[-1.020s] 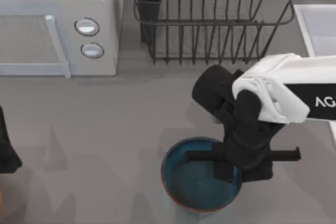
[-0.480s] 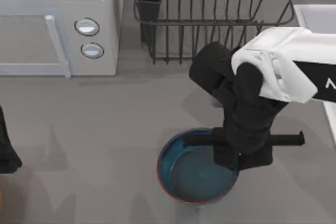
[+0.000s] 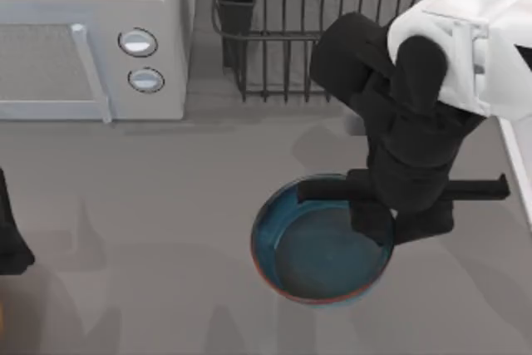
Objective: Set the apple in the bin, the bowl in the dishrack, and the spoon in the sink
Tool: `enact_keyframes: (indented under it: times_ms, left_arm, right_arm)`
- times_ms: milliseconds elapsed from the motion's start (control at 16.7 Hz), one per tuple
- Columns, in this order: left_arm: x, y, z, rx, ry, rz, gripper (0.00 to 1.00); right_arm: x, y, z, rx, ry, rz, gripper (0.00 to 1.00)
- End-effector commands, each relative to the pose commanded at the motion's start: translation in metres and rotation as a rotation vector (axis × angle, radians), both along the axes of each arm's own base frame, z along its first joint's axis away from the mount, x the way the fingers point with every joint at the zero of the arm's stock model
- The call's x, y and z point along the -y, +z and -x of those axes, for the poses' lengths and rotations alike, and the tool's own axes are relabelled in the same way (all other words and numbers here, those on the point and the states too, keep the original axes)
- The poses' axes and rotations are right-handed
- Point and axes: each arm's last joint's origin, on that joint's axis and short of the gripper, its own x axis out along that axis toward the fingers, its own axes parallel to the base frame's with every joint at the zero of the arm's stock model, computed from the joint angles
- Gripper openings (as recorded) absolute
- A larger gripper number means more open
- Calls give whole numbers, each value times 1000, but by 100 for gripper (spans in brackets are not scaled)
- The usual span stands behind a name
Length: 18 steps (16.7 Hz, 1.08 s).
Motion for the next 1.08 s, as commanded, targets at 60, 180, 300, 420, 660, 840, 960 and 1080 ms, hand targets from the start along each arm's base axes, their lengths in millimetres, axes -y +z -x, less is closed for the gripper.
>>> enact_keyframes:
  times_ms: [60, 180, 300, 420, 660, 840, 960, 1080]
  left_arm:
    - [0, 0, 0, 0, 0, 0, 100]
    - [0, 0, 0, 0, 0, 0, 100]
    - [0, 0, 0, 0, 0, 0, 100]
    - [0, 0, 0, 0, 0, 0, 100]
    - [0, 0, 0, 0, 0, 0, 100]
    - [0, 0, 0, 0, 0, 0, 100]
    - [0, 0, 0, 0, 0, 0, 100]
    - [0, 0, 0, 0, 0, 0, 100]
  right_arm:
    - [0, 0, 0, 0, 0, 0, 0]
    - [-1, -1, 0, 0, 3, 1, 0]
    - [-5, 3, 0, 56, 36, -5, 0]
    - [-12, 12, 0, 180, 100, -17, 0]
    - [-35, 44, 2, 574, 242, -37, 0]
    - [-52, 79, 8, 932, 283, -36, 0]
    - [-57, 107, 17, 1157, 254, -25, 0]
    - [-57, 136, 30, 1340, 185, -9, 0]
